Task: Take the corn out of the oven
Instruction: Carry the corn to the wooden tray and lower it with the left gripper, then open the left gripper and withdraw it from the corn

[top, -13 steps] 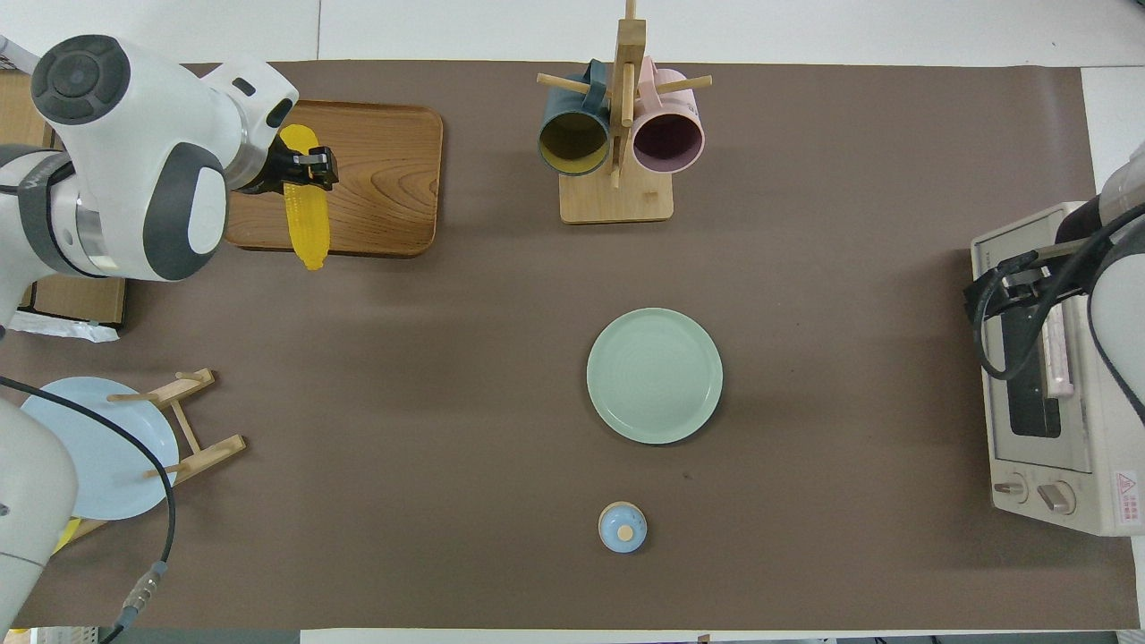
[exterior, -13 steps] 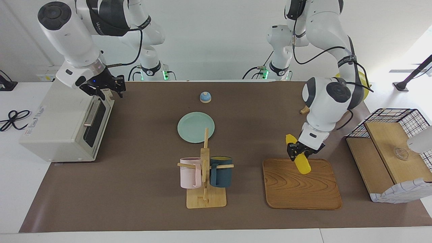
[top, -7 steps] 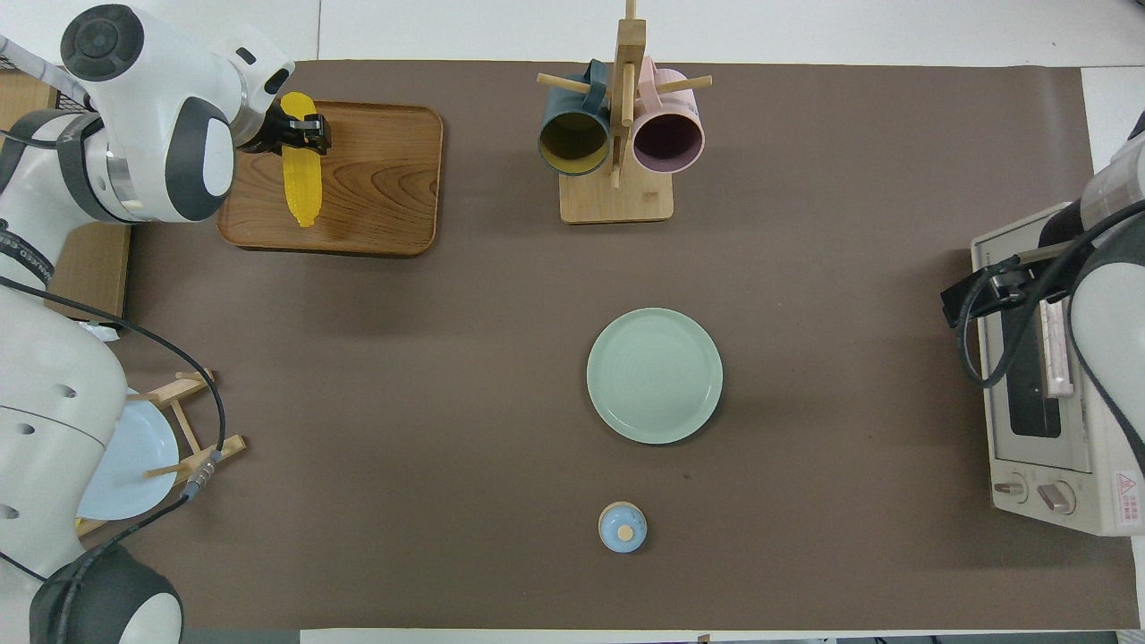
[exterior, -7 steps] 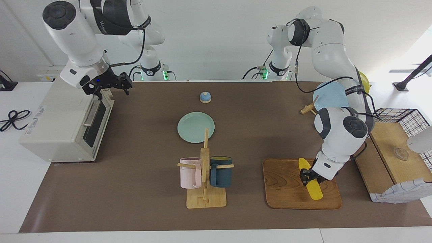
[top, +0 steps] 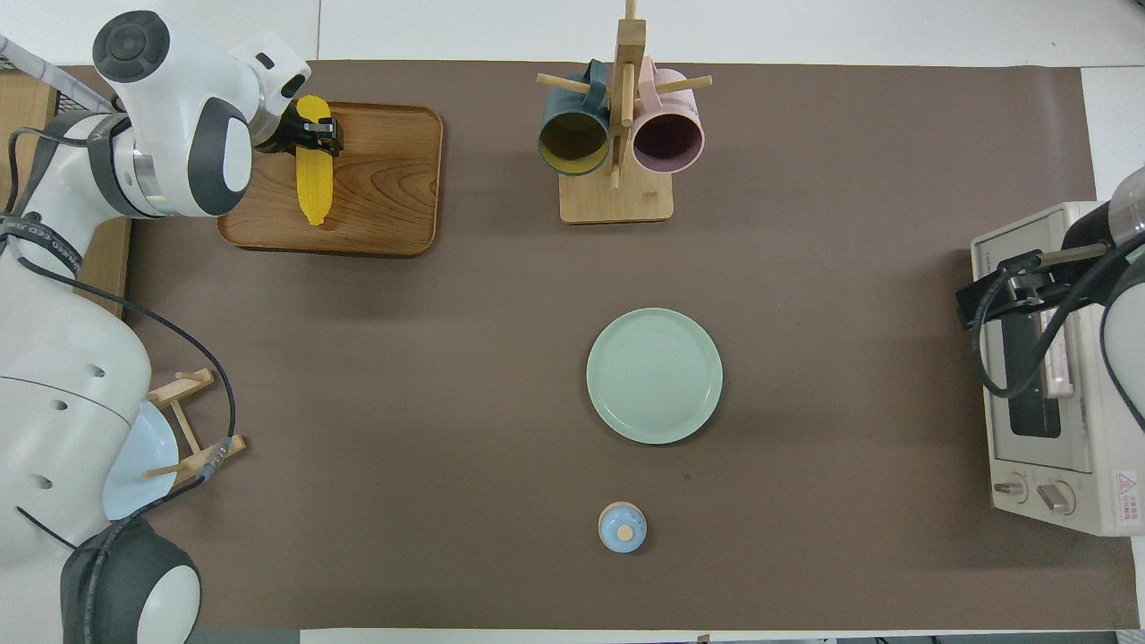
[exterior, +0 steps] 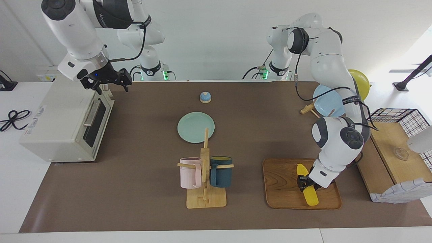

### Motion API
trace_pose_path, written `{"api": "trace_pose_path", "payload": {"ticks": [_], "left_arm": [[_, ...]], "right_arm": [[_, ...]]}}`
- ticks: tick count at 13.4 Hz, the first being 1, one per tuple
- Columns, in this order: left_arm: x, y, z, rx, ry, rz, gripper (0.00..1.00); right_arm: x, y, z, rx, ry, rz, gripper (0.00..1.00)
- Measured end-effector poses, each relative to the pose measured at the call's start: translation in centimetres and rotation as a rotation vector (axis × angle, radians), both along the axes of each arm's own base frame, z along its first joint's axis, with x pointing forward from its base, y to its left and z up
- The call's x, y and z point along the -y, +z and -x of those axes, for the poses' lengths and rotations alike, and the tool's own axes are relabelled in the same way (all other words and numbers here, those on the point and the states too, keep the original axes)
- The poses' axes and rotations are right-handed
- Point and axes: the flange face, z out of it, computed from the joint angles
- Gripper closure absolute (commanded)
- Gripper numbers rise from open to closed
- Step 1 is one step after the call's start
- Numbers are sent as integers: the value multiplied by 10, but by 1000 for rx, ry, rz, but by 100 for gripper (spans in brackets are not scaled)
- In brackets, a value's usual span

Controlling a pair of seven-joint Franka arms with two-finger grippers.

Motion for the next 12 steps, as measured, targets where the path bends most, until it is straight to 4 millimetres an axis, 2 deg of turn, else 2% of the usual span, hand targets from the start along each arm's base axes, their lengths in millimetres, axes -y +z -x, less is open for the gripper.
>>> {"api": "trace_pose_path", "payload": {"ticks": [3,5,7,9,12], "left_arm": [[0,4,-1,8,-2,1,0],[-2,27,-3,32,1,2,0],[-8,65,4,24,15,-4,0],[-29,114,18,-11,39,-19,0],[-52,191,58,-81,62,-40,0]], "right_arm": [[7,3,1,6,-23,1,0],[15,2,1,5,-37,1,0],[16,2,1,5,-39,1,0],[15,2,1,5,-38,1,0],[15,2,1,5,-38,1,0]]}}
